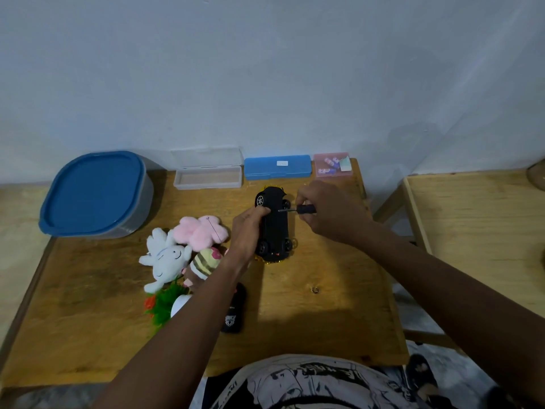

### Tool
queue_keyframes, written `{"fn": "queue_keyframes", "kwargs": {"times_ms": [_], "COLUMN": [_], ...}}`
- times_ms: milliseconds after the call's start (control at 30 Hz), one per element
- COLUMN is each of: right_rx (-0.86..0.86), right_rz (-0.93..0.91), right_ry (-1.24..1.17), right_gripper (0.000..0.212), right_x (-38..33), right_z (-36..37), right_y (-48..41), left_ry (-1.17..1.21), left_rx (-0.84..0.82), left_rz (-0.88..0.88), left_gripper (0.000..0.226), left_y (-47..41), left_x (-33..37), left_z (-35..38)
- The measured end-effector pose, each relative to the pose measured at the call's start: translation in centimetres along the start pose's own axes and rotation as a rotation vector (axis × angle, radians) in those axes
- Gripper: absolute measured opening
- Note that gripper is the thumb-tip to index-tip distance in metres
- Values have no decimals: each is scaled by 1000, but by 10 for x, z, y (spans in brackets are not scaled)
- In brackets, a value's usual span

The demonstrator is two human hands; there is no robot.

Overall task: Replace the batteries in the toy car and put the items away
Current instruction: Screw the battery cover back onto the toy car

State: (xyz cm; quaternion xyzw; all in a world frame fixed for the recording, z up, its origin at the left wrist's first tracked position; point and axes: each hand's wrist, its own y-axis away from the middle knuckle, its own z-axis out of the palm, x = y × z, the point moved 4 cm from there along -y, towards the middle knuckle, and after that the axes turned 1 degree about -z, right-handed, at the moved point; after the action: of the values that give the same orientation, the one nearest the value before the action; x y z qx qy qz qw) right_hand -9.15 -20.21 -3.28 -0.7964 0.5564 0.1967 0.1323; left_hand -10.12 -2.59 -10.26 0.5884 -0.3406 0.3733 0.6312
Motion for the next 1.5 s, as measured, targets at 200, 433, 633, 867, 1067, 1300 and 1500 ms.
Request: {"fn": "queue_keyframes", "kwargs": {"times_ms": [200, 433, 633, 867, 1067, 1300, 1500], "right_rx": [-50, -95, -263, -190, 28, -128, -144], "right_rz": [-50, 342, 952, 524, 70, 658, 660], "right_ry": [228, -292, -1181, -592, 68, -771, -774], "right_gripper": [39, 38, 26, 15, 32, 34, 33], "right_x": [0, -4, 7, 4, 3, 7, 12], "right_z": [7, 7, 26, 20, 26, 37, 44], "right_y": [2, 3, 15, 5, 4, 10, 12], "left_ry": [-52, -134, -152, -105, -84, -60, 26], "left_rx": [-6, -48, -38, -20, -10, 10, -40], "left_rz": [25, 113, 165, 98, 84, 68, -97], "left_gripper": [35, 18, 21, 20, 16, 17, 32], "left_y": [3, 3, 5, 4, 1, 0, -4], "left_x": [0, 12, 22, 9, 10, 1, -5], "left_z": [-3, -7, -5, -3, -3, -8, -6]}}
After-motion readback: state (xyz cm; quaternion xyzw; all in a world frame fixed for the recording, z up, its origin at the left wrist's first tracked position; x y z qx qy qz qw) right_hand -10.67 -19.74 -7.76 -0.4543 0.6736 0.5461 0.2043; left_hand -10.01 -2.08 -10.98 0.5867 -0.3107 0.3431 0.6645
